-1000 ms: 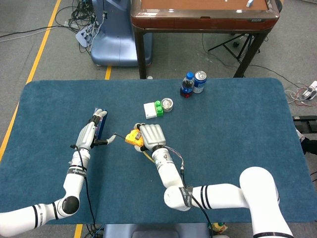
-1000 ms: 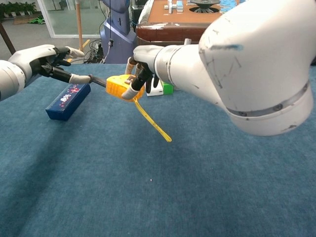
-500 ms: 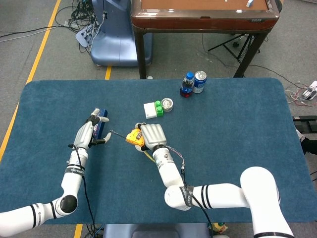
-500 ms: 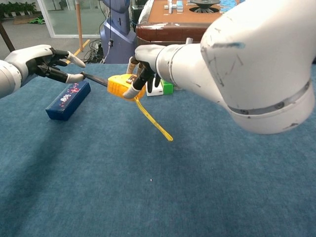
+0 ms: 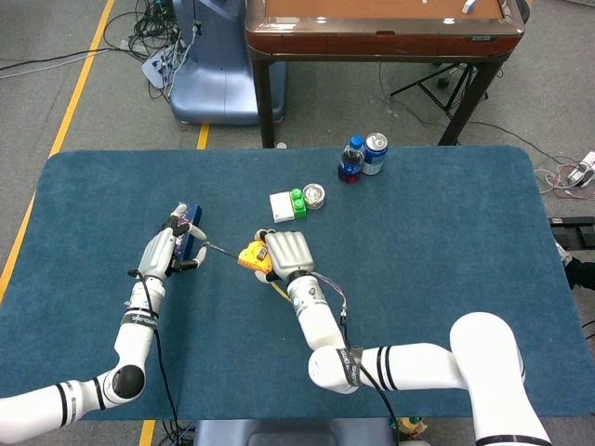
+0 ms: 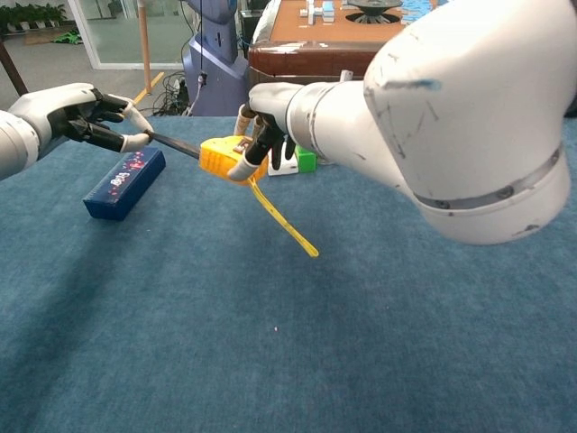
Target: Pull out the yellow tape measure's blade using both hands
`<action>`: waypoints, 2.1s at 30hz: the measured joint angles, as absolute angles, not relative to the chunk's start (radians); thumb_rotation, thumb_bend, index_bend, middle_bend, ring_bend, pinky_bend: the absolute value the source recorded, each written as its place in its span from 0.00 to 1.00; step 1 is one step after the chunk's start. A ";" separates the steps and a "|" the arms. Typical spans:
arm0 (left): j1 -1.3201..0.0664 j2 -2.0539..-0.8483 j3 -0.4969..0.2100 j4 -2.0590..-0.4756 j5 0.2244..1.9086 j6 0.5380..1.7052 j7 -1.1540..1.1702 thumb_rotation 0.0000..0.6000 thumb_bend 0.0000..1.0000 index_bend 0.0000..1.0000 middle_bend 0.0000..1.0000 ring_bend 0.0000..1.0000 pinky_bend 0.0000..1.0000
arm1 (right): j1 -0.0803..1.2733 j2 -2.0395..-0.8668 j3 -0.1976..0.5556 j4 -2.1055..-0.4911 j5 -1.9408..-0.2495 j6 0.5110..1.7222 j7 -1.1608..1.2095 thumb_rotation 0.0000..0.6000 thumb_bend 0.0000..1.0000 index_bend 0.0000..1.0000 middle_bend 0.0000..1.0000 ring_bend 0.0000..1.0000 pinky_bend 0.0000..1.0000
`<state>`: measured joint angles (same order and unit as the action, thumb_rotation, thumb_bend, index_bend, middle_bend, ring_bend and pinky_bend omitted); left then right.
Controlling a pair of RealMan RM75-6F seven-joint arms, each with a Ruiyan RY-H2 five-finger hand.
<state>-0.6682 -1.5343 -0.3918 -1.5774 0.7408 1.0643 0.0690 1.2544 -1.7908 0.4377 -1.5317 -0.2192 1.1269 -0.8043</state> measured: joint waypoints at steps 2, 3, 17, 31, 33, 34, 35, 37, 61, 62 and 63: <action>-0.669 -1.535 -0.392 -1.576 0.740 1.063 0.068 1.00 0.39 0.48 0.00 0.00 0.00 | 1.254 -1.791 0.438 -1.530 -0.218 1.126 -0.805 1.00 0.81 0.58 0.60 0.50 0.31; -0.669 -1.535 -0.392 -1.575 0.739 1.063 0.069 1.00 0.40 0.48 0.00 0.00 0.00 | 1.254 -1.791 0.437 -1.530 -0.218 1.127 -0.805 1.00 0.81 0.58 0.60 0.50 0.31; -0.669 -1.532 -0.388 -1.574 0.732 1.044 0.061 1.00 0.48 0.53 0.00 0.00 0.00 | 1.258 -1.783 0.437 -1.526 -0.198 1.112 -0.820 1.00 0.81 0.58 0.60 0.50 0.31; -0.658 -1.528 -0.386 -1.571 0.749 1.055 0.040 1.00 0.50 0.53 0.00 0.00 0.00 | 1.251 -1.767 0.428 -1.535 -0.197 1.104 -0.817 1.00 0.81 0.58 0.60 0.50 0.31; -0.653 -1.527 -0.384 -1.572 0.758 1.061 0.036 1.00 0.50 0.53 0.00 0.00 0.00 | 1.247 -1.758 0.422 -1.541 -0.199 1.101 -0.818 1.00 0.81 0.58 0.60 0.50 0.31; -0.649 -1.527 -0.381 -1.572 0.766 1.065 0.033 1.00 0.50 0.53 0.00 0.00 0.00 | 1.245 -1.754 0.419 -1.544 -0.200 1.100 -0.819 1.00 0.81 0.59 0.60 0.50 0.31; -0.646 -1.526 -0.379 -1.572 0.771 1.068 0.032 1.00 0.50 0.52 0.00 0.00 0.00 | 1.242 -1.747 0.414 -1.551 -0.203 1.098 -0.820 1.00 0.81 0.59 0.60 0.50 0.31; -0.638 -1.522 -0.373 -1.572 0.782 1.074 0.028 1.00 0.50 0.51 0.00 0.00 0.00 | 1.236 -1.736 0.406 -1.564 -0.207 1.094 -0.820 1.00 0.81 0.59 0.60 0.50 0.31; -0.511 -1.465 -0.290 -1.688 0.938 1.180 -0.025 1.00 0.50 0.49 0.00 0.00 0.00 | 1.038 -1.477 0.200 -1.824 -0.472 1.049 -0.679 1.00 0.81 0.60 0.61 0.51 0.31; -0.506 -1.464 -0.287 -1.694 0.945 1.186 -0.026 1.00 0.50 0.49 0.00 0.00 0.00 | 1.024 -1.461 0.186 -1.837 -0.494 1.049 -0.668 1.00 0.81 0.60 0.61 0.51 0.31; -0.501 -1.463 -0.284 -1.701 0.952 1.191 -0.028 1.00 0.50 0.49 0.00 0.00 0.00 | 1.013 -1.450 0.176 -1.847 -0.511 1.050 -0.660 1.00 0.81 0.60 0.61 0.51 0.31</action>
